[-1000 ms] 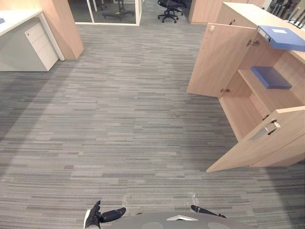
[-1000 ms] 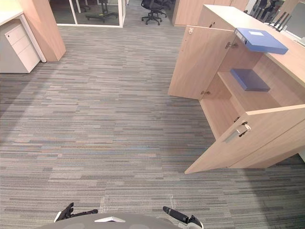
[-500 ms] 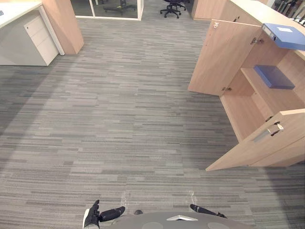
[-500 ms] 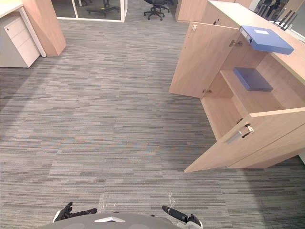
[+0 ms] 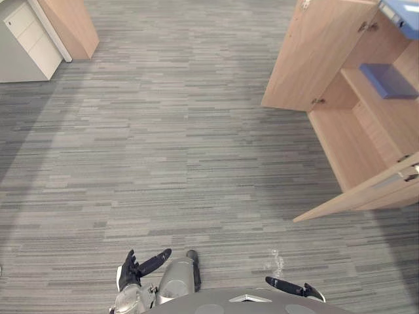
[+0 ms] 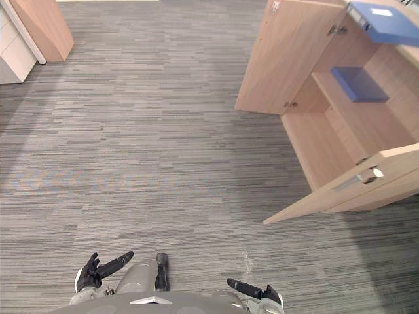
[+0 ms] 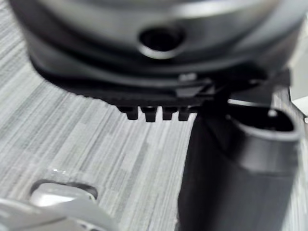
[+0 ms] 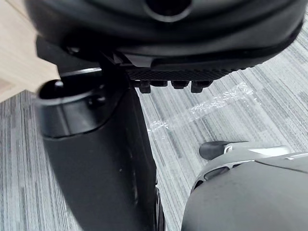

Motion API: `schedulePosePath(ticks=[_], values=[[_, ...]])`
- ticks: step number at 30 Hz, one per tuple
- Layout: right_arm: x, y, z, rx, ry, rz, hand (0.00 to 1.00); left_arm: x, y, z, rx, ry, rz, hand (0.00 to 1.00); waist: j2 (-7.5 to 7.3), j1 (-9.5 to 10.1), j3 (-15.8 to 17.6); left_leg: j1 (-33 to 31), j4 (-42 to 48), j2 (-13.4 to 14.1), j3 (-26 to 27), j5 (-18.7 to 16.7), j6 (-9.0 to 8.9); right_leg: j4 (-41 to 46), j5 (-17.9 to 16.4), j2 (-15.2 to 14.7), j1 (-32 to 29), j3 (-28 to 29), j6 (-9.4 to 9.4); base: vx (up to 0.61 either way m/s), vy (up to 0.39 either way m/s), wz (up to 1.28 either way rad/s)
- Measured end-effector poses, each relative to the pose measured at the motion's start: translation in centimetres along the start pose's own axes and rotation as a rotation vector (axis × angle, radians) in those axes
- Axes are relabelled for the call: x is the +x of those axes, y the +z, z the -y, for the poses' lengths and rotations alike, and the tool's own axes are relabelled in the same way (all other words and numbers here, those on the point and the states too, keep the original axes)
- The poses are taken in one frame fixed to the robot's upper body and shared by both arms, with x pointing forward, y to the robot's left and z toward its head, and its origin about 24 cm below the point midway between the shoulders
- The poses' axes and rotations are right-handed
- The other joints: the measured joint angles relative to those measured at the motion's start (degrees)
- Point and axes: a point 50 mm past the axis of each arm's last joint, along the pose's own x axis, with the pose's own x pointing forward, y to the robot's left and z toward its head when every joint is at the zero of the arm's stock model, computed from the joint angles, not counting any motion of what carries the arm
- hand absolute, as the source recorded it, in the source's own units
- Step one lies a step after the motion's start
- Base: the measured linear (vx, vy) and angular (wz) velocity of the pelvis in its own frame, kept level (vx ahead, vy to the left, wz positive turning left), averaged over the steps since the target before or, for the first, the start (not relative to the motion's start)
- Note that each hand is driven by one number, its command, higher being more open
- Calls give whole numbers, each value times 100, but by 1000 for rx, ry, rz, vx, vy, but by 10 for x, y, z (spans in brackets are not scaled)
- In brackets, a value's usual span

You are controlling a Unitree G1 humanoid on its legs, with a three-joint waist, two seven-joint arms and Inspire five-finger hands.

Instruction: Walk over to the cabinet, pick up the folder, carry it to the office cabinet, place the folder inside the office cabinet, then close the office cabinet door

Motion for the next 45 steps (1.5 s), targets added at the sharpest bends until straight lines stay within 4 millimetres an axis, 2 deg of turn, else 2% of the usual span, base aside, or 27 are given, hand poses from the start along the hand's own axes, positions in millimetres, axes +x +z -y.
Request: schedulePosePath(ticks=[2,4,6,8,9,10,11,13,14,16,18,20,21,22,23,24,26,28,29,30,32,34,35,39,41,43,45], values=[[0,0,-1,-3,4,0,100,0,0,0,1,-2,3,100,-33,-7,-96,147,-131,-164,189,-50,76,-76,127,-202,31,22,208,207,153,-26],[-1,-1,-4,-26,17,1,100,-2,-3,-3,4,2,-8,100,-115,64,-291,372,-477,-376,436,-69,141,-64,167,-443,-37,181,271,238,154,-52],[-1,-2,-5,-30,30,-3,100,-4,-13,-2,11,2,-43,100,-40,71,-501,665,-845,-575,591,-86,247,347,163,-660,-230,359,298,257,171,-47],[1,1,9,16,-2,-1,100,-8,-25,3,2,-4,-87,100,180,46,-705,1220,-1326,-865,664,24,515,2104,-5,-987,-875,504,294,293,255,-15],[1,3,10,41,-7,2,100,-8,-24,3,5,-4,-82,100,142,28,-716,1420,-1426,-1023,650,-18,615,3229,-54,-1232,-1259,484,166,261,235,24],[1,4,9,60,-6,6,100,-6,-22,0,12,1,-76,100,28,-38,-680,1651,-1483,-1199,580,-59,692,4423,55,-1488,-1581,442,-120,311,216,55],[1,3,7,78,-2,7,100,-6,-23,-6,24,11,-83,100,-70,-150,-674,1887,-1554,-1353,466,-115,782,5655,284,-1781,-1913,204,-684,258,132,58],[1,10,6,84,0,28,100,-7,-27,-10,33,20,-102,100,-86,-239,-652,2272,-1764,-1386,352,-129,803,6617,153,-1932,-2257,-354,-1048,266,77,29],[1,16,3,108,8,50,100,-7,-29,-10,38,21,-118,100,-23,-248,-602,2450,-1824,-1317,356,-133,795,6769,-121,-1840,-2479,-642,-1083,261,40,-2],[1,30,-5,142,27,101,100,-7,-31,-9,41,20,-136,100,79,-277,-411,2640,-1842,-1071,397,-178,716,6380,-499,-1476,-2764,-1106,-964,203,3,-16],[0,42,-15,159,49,136,100,-4,-28,-5,41,5,-132,100,126,-290,-170,2786,-1857,-791,431,-247,593,5320,-605,-1044,-2995,-1601,-806,136,-58,-12],[-3,46,-32,175,88,143,100,-1,-22,-7,50,-5,-113,100,-69,-271,-39,2963,-1995,-643,500,-342,360,2966,-218,-450,-3038,-1844,-392,169,-138,0],[-4,43,-35,177,93,137,100,0,-20,-9,54,-3,-107,100,-134,-274,-51,3004,-2026,-640,495,-400,263,2399,-28,-348,-3033,-1823,-356,231,-183,12],[-5,40,-37,179,97,125,100,1,-18,-8,58,-6,-103,100,-220,-265,-63,3075,-2072,-656,492,-473,151,1957,198,-275,-3021,-1800,-448,294,-220,20],[-5,38,-39,178,101,112,100,1,-16,-8,79,-7,-95,100,-262,-257,-102,3140,-2061,-618,432,-600,42,1819,305,-244,-2994,-1715,-730,323,-243,21],[-4,40,-38,168,103,116,100,2,-15,-5,74,-5,-88,100,-208,-255,-117,3146,-1965,-470,368,-758,-77,1804,449,-131,-2974,-1757,-952,358,-280,30],[-3,42,-34,145,98,126,100,3,-11,-2,49,-3,-77,100,22,-264,-204,3031,-1504,133,236,-1038,-339,1679,431,305,-2749,-2065,-1107,449,-343,41],[-4,37,-36,151,99,105,100,4,-8,0,20,3,-70,100,10,-286,-224,2540,-227,603,97,-1064,-341,1386,300,593,-2421,-2308,-1300,446,-343,39],[-4,37,-36,161,97,108,100,3,-7,3,-37,16,-63,100,49,-282,-208,2067,1134,974,28,-939,-165,1174,220,870,-2115,-2363,-1397,448,-332,3],[-5,39,-37,175,98,120,100,0,-9,4,-110,37,-63,100,120,-209,-162,1624,2510,1415,-42,-535,123,1045,72,1177,-1767,-2260,-1466,446,-310,-21],[-7,42,-45,169,111,133,100,-4,-16,1,-184,66,-90,100,115,-80,-126,1088,3965,1756,-141,-465,103,1006,-167,1448,-1356,-1974,-1479,467,-238,-70],[-7,43,-52,179,129,119,100,-3,-16,-6,-235,91,-91,100,-16,-11,-130,553,4309,1729,-162,-518,16,792,-232,1523,-1010,-1681,-1431,396,-169,-76],[-7,43,-55,176,135,108,100,-2,-13,-9,-228,96,-79,100,-78,9,-111,206,4097,1632,-115,-532,1,599,-223,1522,-806,-1504,-1413,317,-122,-69],[-5,43,-52,165,126,98,100,-3,-15,-8,-228,104,-84,100,-66,63,25,-204,1768,1087,-330,-541,-234,222,-208,1494,-257,-1059,-1315,297,-12,-58],[-4,47,-48,160,118,108,100,-4,-17,-4,-225,98,-90,100,20,66,103,-305,-134,562,-1125,-116,-453,105,-306,1482,-72,-694,-1154,275,126,-68],[-4,45,-47,152,116,106,100,-6,-21,-4,-224,100,-103,100,41,103,109,-248,-1158,317,-1720,391,-605,93,-445,1426,-16,-370,-951,298,204,-88],[-4,42,-46,150,114,100,100,-7,-26,-5,-218,105,-125,100,124,101,65,-253,-1257,250,-1844,852,-558,138,-536,1368,137,-37,-801,353,249,-94]])
